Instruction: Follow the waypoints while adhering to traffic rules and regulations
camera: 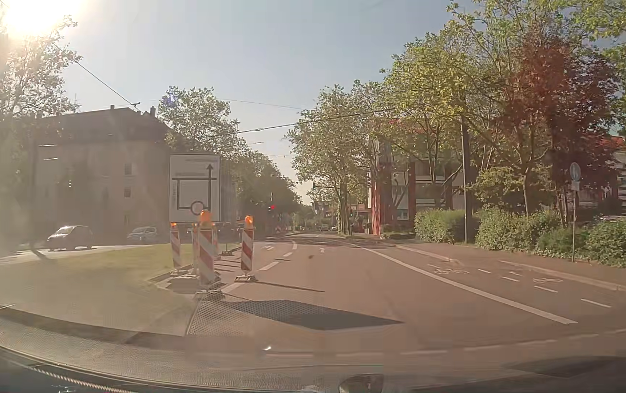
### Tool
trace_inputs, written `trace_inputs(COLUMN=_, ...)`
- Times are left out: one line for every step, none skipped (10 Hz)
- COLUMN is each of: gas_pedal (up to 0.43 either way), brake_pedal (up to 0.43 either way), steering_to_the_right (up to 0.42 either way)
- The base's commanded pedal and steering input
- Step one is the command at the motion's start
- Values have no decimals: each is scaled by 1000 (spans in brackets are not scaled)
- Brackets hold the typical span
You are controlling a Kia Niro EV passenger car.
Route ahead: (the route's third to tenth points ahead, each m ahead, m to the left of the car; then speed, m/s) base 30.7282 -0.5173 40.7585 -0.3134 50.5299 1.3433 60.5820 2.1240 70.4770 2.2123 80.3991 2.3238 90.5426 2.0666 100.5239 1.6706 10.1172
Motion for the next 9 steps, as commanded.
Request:
trace_inputs(gas_pedal=169, brake_pedal=0, steering_to_the_right=-1)
trace_inputs(gas_pedal=169, brake_pedal=0, steering_to_the_right=-1)
trace_inputs(gas_pedal=169, brake_pedal=0, steering_to_the_right=-1)
trace_inputs(gas_pedal=157, brake_pedal=0, steering_to_the_right=-1)
trace_inputs(gas_pedal=157, brake_pedal=0, steering_to_the_right=-1)
trace_inputs(gas_pedal=157, brake_pedal=0, steering_to_the_right=-1)
trace_inputs(gas_pedal=157, brake_pedal=0, steering_to_the_right=-1)
trace_inputs(gas_pedal=157, brake_pedal=0, steering_to_the_right=-2)
trace_inputs(gas_pedal=150, brake_pedal=0, steering_to_the_right=-3)
